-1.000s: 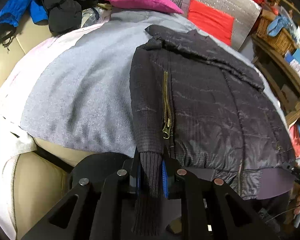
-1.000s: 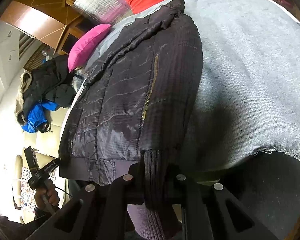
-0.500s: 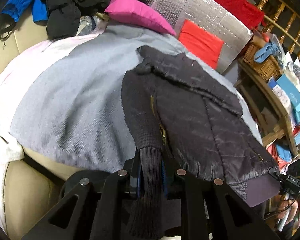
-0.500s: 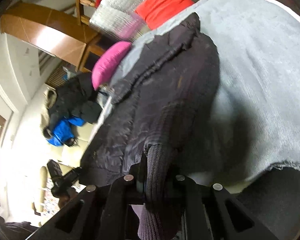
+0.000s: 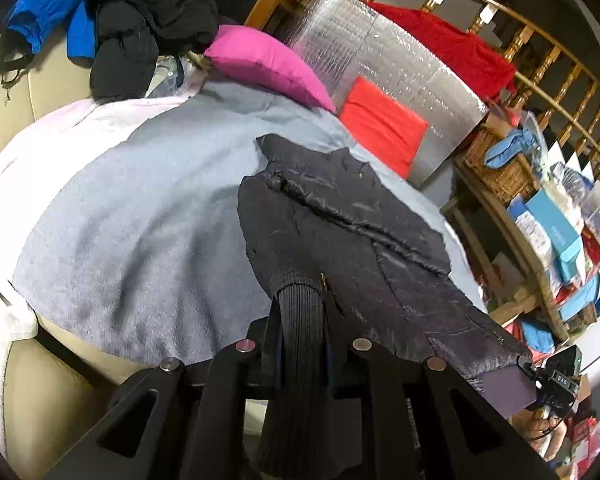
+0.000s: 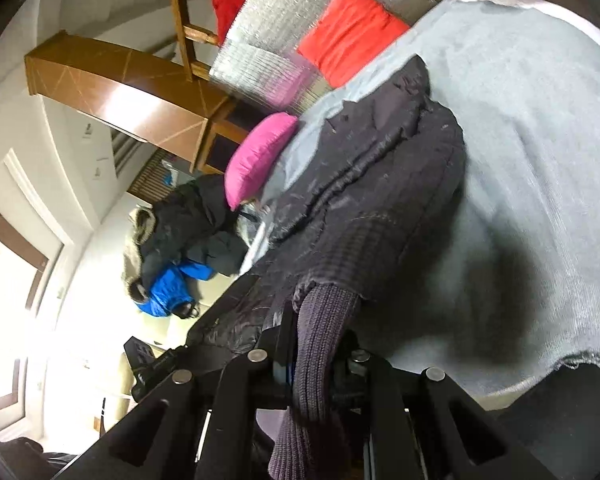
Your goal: Fold large clothes
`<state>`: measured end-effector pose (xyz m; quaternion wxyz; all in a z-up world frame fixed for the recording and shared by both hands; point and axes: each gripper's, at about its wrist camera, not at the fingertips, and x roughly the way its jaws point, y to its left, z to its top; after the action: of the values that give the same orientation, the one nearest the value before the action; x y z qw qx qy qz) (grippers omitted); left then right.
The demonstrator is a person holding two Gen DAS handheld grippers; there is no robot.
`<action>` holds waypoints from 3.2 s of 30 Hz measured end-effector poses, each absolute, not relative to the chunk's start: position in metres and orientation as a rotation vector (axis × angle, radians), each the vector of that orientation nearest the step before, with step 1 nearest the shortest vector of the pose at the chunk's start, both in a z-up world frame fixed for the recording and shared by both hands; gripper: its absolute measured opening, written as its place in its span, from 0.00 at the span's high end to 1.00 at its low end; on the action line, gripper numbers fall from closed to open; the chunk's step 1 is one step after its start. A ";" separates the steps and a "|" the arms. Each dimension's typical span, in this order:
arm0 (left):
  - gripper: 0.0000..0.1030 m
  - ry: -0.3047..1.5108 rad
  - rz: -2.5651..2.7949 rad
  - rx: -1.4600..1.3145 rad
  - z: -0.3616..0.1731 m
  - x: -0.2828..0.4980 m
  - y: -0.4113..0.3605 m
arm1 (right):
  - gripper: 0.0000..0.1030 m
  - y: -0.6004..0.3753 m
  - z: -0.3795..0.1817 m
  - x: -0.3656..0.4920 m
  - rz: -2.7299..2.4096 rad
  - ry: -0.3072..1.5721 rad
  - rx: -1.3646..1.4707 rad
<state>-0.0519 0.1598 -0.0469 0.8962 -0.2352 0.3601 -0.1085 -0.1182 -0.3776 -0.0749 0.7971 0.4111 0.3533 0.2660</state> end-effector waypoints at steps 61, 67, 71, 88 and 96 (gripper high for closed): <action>0.84 0.578 -0.284 -0.407 0.029 0.082 0.129 | 0.90 -0.403 -0.013 -0.001 0.563 0.565 0.870; 0.84 0.550 -0.269 -0.408 0.043 0.123 0.126 | 0.90 -0.405 0.005 0.042 0.544 0.527 0.865; 0.84 0.542 -0.256 -0.394 0.048 0.154 0.123 | 0.90 -0.404 0.016 0.077 0.527 0.509 0.859; 0.85 0.643 -0.175 -0.353 0.012 0.311 0.101 | 0.90 -0.402 -0.015 0.251 0.372 0.608 0.859; 0.84 0.767 -0.122 -0.322 -0.038 0.379 0.090 | 0.90 -0.399 -0.064 0.316 0.290 0.741 0.832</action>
<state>0.3786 0.0900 -0.0380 0.9129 -0.1564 0.3722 -0.0592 0.3163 -0.3990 -0.0638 0.8389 0.3935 0.3504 0.1370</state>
